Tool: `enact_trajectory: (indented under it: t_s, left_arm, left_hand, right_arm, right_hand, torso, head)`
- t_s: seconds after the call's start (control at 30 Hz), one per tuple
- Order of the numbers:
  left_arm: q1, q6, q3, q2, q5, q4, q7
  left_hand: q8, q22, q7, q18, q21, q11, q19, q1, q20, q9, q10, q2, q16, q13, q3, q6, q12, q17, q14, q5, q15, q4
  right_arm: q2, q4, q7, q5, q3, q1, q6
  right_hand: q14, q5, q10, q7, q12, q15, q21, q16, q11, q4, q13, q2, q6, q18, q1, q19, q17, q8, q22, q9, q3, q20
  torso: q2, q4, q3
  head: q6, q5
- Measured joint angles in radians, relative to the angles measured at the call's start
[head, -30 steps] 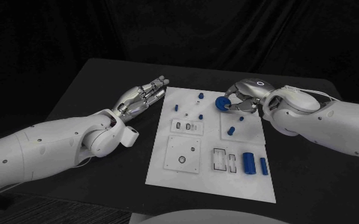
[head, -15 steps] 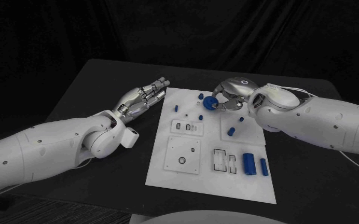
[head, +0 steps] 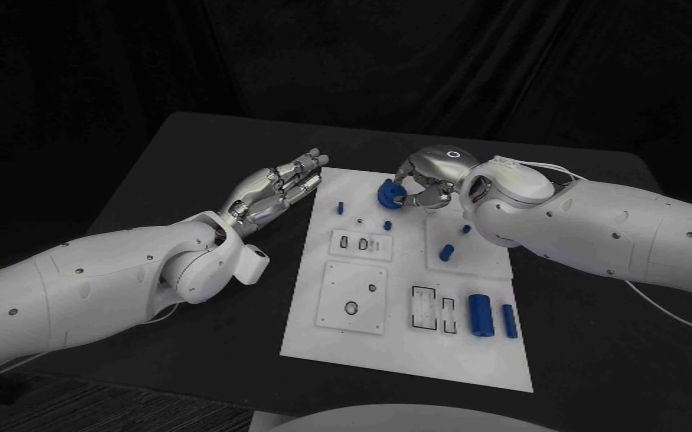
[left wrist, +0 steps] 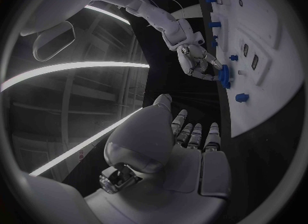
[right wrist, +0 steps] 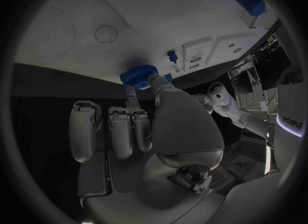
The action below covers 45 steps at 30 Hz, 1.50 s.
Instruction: Assemble the parts on the task board
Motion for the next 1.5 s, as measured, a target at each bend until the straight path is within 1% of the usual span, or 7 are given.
enact_trajectory:
  t_s: [0.13,0.17,0.23,0.47,0.6,1.03,1.5]
  left_arm:
    - [0.0,0.001,0.0,0.002,0.0,-0.004,0.0]
    - [0.0,0.001,0.0,0.003,0.0,-0.004,0.0]
    - [0.0,0.002,0.0,0.005,0.0,-0.005,0.0]
    - [0.0,0.003,0.0,0.007,0.0,-0.007,0.0]
    - [0.0,0.004,0.0,0.007,0.0,-0.009,0.0]
    - [0.0,0.007,0.0,0.01,0.0,-0.011,-0.002]
    - [0.0,0.009,0.0,0.003,0.0,-0.01,-0.005]
  left_hand:
    - [0.0,0.0,0.0,0.0,0.0,0.0,0.002,0.0,0.002,0.0,0.0,0.0,0.0,0.0,0.0,0.0,0.0,0.0,0.0,0.0,0.0,0.0]
    - [0.0,0.0,0.0,0.0,0.0,0.0,0.004,0.0,0.004,0.0,0.0,0.0,0.0,0.0,0.0,0.0,0.0,0.0,0.0,0.0,0.0,0.0]
    - [0.0,0.0,0.0,0.0,0.0,0.0,0.004,0.0,0.004,0.0,0.0,0.0,0.0,0.0,0.0,0.0,0.0,0.0,0.0,0.0,0.0,0.0]
    - [0.0,0.0,0.0,0.0,0.0,0.0,0.004,0.0,0.004,0.0,0.0,0.0,0.0,0.0,0.0,0.0,0.0,0.0,0.0,0.0,0.0,0.0]
    - [0.0,0.0,0.0,0.0,0.0,0.0,0.004,0.0,0.004,0.0,0.0,0.0,0.0,0.0,0.0,0.0,0.0,0.0,0.0,0.0,0.0,0.0]
    - [0.0,-0.001,0.0,0.0,0.0,0.0,0.004,0.0,0.004,0.0,0.0,0.0,0.0,0.0,0.003,0.0,0.0,0.0,0.0,0.0,0.0,-0.003]
    - [0.0,-0.001,0.004,0.0,0.0,0.002,0.004,0.0,0.004,0.0,0.003,0.0,0.0,0.0,0.003,0.004,0.0,0.0,-0.004,0.0,0.004,-0.003]
  right_arm:
    - [0.019,-0.016,0.004,0.0,0.001,-0.001,0.005]
    - [0.022,-0.019,0.005,0.0,0.001,-0.001,0.007]
    - [0.027,-0.024,0.006,0.0,0.001,-0.002,0.009]
    - [0.038,-0.032,0.008,0.0,0.001,-0.005,0.014]
    - [0.041,-0.035,0.009,0.0,0.001,-0.006,0.018]
    - [0.04,-0.04,0.011,0.0,0.001,-0.006,0.029]
    - [0.009,-0.03,0.023,0.0,0.001,-0.007,0.022]
  right_hand:
    - [-0.001,-0.008,-0.002,0.0,0.0,0.001,-0.003,0.0,0.005,-0.002,0.0,0.0,0.0,0.0,0.0,0.004,0.0,-0.008,0.0,0.001,0.004,0.004]
    - [-0.002,-0.018,0.001,0.0,0.0,0.006,-0.004,0.0,0.008,-0.002,0.0,0.0,0.0,0.0,0.0,0.004,0.0,-0.015,0.0,0.057,0.004,0.004]
    - [-0.002,-0.026,0.002,0.0,0.0,0.009,-0.004,0.0,0.009,0.0,0.0,0.0,0.0,0.0,0.0,0.001,0.0,-0.018,0.0,0.092,0.005,0.006]
    - [-0.002,-0.039,0.002,-0.003,0.0,0.014,-0.016,0.0,0.017,0.003,0.0,0.0,0.002,0.0,0.0,0.003,0.0,-0.044,0.0,0.101,0.008,0.011]
    - [-0.003,-0.062,-0.002,-0.032,0.0,0.018,-0.042,0.0,0.02,0.008,0.0,0.0,-0.041,0.0,0.0,0.004,0.0,-0.061,0.001,0.076,0.016,0.018]
    - [-0.003,-0.1,-0.002,-0.035,0.0,0.026,-0.131,0.0,0.027,0.005,0.0,-0.006,-0.265,0.0,-0.006,-0.02,0.0,-0.062,0.001,-0.01,0.019,0.03]
    - [-0.003,-0.1,0.002,-0.04,0.0,0.026,-0.147,0.0,0.023,0.005,0.0,0.004,-0.271,0.016,-0.017,-0.027,0.0,-0.062,0.0,-0.025,0.019,0.023]
  torso:
    - [0.0,0.0021,0.0]
    - [0.001,0.0027,-0.0001]
    - [0.0,0.0034,-0.0003]
    - [0.0,0.0039,-0.0015]
    - [0.0,0.0038,-0.0014]
    - [0.0,0.0027,0.0003]
    - [-0.001,0.0001,-0.0003]
  head:
    - [0.0,-0.002]
    - [-0.001,-0.003]
    - [-0.002,-0.003]
    - [-0.007,0.0]
    - [-0.007,0.001]
    - [-0.009,-0.002]
    - [-0.007,0.002]
